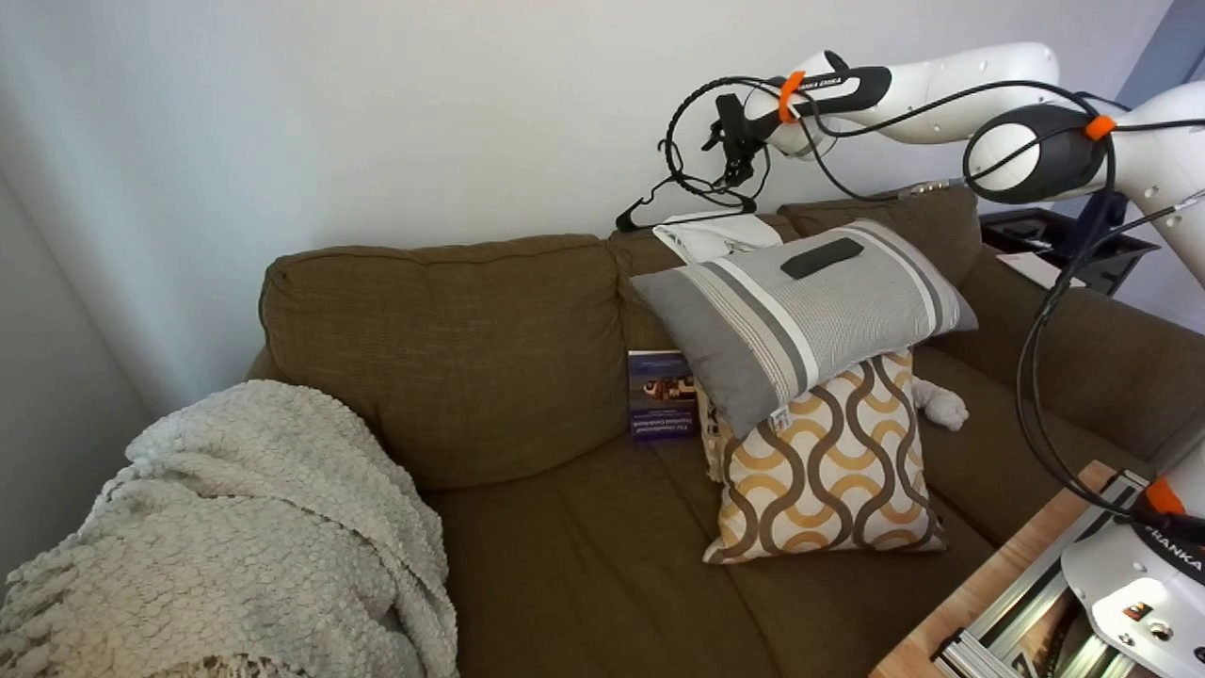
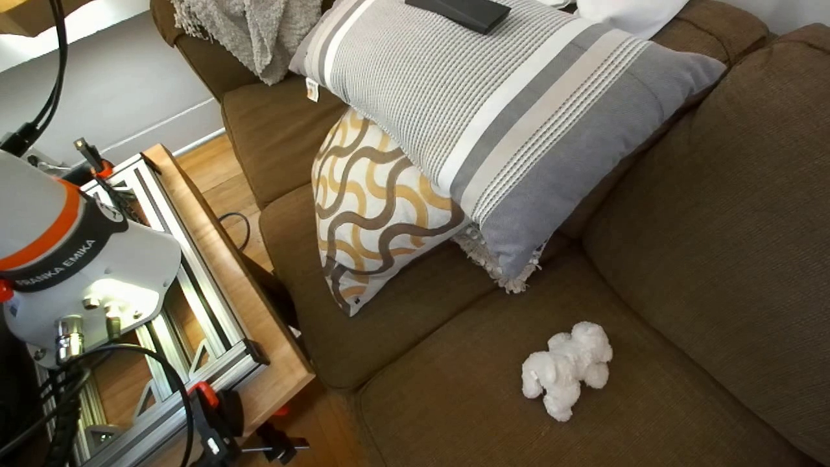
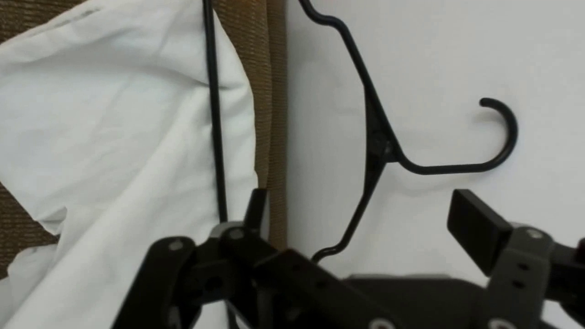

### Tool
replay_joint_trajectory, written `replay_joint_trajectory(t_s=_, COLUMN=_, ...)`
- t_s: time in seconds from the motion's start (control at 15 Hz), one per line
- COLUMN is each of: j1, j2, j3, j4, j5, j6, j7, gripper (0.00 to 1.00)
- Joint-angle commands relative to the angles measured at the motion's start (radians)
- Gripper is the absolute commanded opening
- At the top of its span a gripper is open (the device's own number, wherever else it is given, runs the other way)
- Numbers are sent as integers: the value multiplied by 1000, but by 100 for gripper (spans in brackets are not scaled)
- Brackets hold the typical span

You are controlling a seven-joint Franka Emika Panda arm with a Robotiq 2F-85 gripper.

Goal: Move the hanger to the sofa head

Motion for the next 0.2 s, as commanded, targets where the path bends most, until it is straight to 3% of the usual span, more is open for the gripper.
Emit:
replay_joint_trajectory(t_s=0.0, j1=-56, j2=-163, j3=138, j4=-237, j5=32, j6=187, j7=-249, gripper=100)
replay_joint_trajectory(t_s=0.07, j1=-77, j2=-189, j3=191, j4=-278, j5=53, j6=268, j7=-315, gripper=100)
replay_joint_trajectory(t_s=0.13, j1=-21, j2=-91, j3=81, j4=-118, j5=43, j6=170, j7=-205, gripper=100)
